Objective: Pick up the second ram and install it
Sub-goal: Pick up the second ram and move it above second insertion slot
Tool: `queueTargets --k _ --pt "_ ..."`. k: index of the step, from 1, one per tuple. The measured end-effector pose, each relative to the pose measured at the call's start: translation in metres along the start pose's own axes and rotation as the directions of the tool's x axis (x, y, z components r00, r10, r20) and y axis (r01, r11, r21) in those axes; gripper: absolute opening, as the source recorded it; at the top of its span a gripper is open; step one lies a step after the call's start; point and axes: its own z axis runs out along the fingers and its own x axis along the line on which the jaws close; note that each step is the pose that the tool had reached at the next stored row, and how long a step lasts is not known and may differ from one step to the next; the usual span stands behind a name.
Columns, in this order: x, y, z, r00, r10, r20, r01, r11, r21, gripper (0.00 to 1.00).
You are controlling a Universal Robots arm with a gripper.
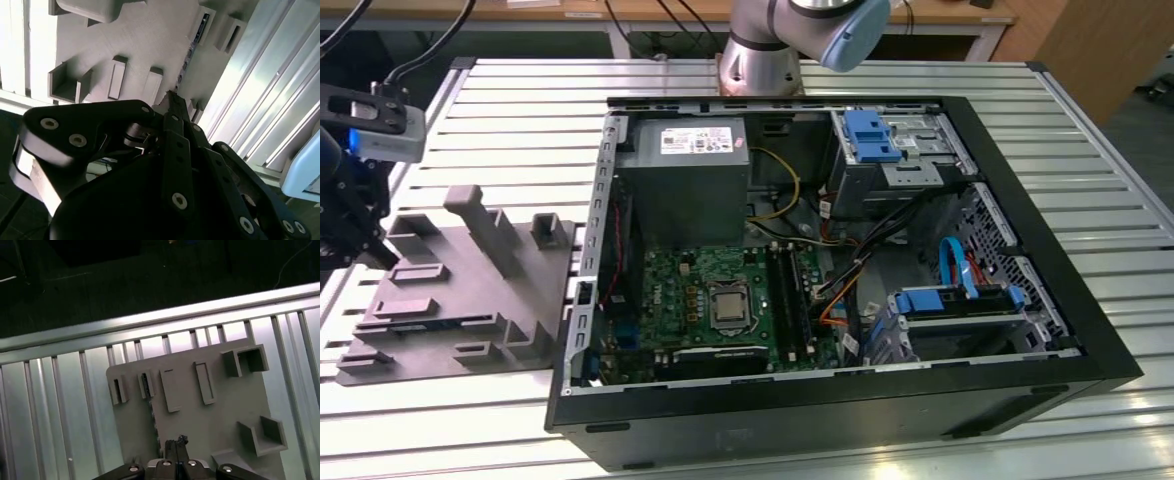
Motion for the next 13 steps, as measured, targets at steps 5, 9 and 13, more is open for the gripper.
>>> queueTargets --k 5,9,13 --pt "0.0001 -0.0001 0.0038 0.9959 -0.091 -0.0036 0.091 0.9959 -0.0020 0.10" --pt "0.0002 -0.0003 0.0064 0.9886 -0.151 -0.0059 0.151 0.9886 -0.0034 0.10" --pt "0.0015 -0.0006 0.0090 0.9824 -0.187 -0.0074 0.187 0.9824 -0.0046 0.10"
